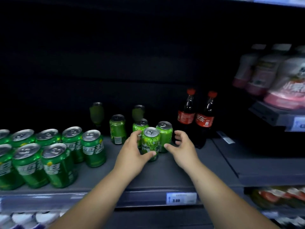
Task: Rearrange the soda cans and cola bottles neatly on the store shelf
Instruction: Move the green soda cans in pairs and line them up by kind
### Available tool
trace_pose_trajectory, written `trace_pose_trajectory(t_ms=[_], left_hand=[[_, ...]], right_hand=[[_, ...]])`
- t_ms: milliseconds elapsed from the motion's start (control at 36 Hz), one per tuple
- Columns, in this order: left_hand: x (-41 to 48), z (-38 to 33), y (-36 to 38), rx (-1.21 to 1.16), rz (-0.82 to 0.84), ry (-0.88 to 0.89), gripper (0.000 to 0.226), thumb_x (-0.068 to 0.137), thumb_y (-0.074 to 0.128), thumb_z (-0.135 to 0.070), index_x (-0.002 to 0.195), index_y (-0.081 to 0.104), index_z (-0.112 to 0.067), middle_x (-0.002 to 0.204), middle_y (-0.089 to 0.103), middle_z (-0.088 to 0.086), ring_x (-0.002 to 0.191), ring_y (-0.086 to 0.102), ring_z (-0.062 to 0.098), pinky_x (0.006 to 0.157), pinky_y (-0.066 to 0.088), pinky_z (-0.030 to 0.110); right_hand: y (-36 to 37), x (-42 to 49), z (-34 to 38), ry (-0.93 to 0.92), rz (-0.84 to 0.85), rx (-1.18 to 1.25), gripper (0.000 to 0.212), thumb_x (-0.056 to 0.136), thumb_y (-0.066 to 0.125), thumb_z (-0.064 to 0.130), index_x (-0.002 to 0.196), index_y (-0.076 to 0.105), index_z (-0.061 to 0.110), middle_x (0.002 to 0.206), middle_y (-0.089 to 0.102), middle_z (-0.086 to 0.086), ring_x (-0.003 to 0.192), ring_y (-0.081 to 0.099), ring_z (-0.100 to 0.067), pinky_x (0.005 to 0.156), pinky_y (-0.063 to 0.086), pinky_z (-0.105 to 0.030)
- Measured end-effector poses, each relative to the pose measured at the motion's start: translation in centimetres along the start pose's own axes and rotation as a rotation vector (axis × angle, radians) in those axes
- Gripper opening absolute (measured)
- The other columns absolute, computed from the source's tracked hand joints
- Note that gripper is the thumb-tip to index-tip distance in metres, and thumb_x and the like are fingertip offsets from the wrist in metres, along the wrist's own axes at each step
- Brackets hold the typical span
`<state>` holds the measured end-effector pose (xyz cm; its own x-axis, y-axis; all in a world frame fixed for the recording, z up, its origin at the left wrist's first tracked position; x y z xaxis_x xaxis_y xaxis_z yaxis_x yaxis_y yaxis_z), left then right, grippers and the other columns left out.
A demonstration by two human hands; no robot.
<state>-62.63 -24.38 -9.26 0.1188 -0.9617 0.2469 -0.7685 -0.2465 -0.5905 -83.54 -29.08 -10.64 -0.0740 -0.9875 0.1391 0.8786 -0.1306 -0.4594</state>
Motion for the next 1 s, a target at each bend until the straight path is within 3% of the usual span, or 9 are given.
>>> trace_pose_trajectory(t_ms=[167,306,444,611,750,917,1000], left_hand=[[0.2,0.8,1.3,-0.049,-0.036,-0.073,0.091,0.051,0.081,-0.057,0.130,0.038,-0.042,0.126,0.058,-0.013,0.111,0.059,0.007,0.094,0.052,0.038],[0.7,0.7,1.5,-0.015,-0.051,-0.085,0.082,0.064,0.083,-0.046,0.131,0.037,-0.039,0.128,0.057,-0.010,0.113,0.058,0.008,0.094,0.052,0.039],[0.8,1.0,1.4,-0.015,-0.044,-0.082,0.075,0.065,0.083,-0.043,0.126,0.040,-0.043,0.123,0.060,-0.014,0.108,0.061,0.007,0.091,0.052,0.039],[0.2,1.6,0.8,-0.082,-0.019,-0.073,0.074,0.061,0.078,-0.048,0.125,0.043,-0.043,0.118,0.063,-0.017,0.107,0.062,0.006,0.092,0.053,0.040],[-1.0,2.0,-0.2,-0.161,0.047,-0.045,0.072,0.070,0.085,-0.023,0.129,0.047,-0.038,0.114,0.066,-0.019,0.105,0.063,-0.002,0.097,0.052,0.038],[-2.5,2.0,-2.0,-0.224,0.140,0.009,0.068,0.074,0.083,-0.008,0.116,0.048,-0.048,0.108,0.065,-0.025,0.100,0.063,-0.008,0.096,0.052,0.030],[-3.4,2.1,-2.9,-0.244,0.203,0.039,0.070,0.076,0.080,-0.003,0.118,0.047,-0.049,0.114,0.065,-0.020,0.102,0.063,-0.007,0.095,0.052,0.026]], right_hand=[[1.6,1.7,-1.0,-0.003,0.032,0.026,0.073,0.075,0.084,0.020,0.139,0.048,0.020,0.129,0.061,-0.003,0.114,0.060,-0.018,0.101,0.050,-0.038],[2.3,2.4,-1.0,-0.035,0.039,0.048,0.056,0.076,0.082,0.017,0.120,0.054,0.035,0.110,0.065,0.012,0.106,0.064,-0.013,0.097,0.054,-0.041],[2.4,2.7,-1.5,-0.039,0.026,0.030,0.060,0.070,0.083,0.028,0.123,0.054,0.033,0.116,0.066,0.005,0.105,0.064,-0.014,0.095,0.054,-0.044],[1.7,1.2,-1.8,-0.048,0.000,0.037,0.062,0.071,0.087,0.023,0.123,0.054,0.029,0.116,0.065,0.002,0.101,0.064,-0.010,0.092,0.055,-0.038],[1.2,-1.5,-1.4,-0.057,-0.012,0.020,0.058,0.067,0.090,0.027,0.112,0.054,0.031,0.106,0.064,0.008,0.094,0.064,-0.009,0.085,0.056,-0.036],[1.3,-5.0,-0.8,-0.033,-0.060,0.005,0.059,0.063,0.090,0.037,0.108,0.053,0.034,0.108,0.064,0.009,0.095,0.063,-0.008,0.085,0.056,-0.039],[1.4,-7.1,-0.1,-0.012,-0.096,0.015,0.059,0.063,0.091,0.038,0.107,0.051,0.035,0.108,0.062,0.010,0.093,0.062,-0.007,0.083,0.056,-0.036]])
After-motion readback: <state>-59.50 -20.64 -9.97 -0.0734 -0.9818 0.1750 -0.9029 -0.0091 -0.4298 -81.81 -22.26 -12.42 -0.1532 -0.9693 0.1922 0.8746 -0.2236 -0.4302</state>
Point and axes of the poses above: each hand's wrist, its own x-axis towards the middle knuckle, its own y-axis out of the palm, z = x × y, the point moved 9 cm from there along x, towards the middle knuckle
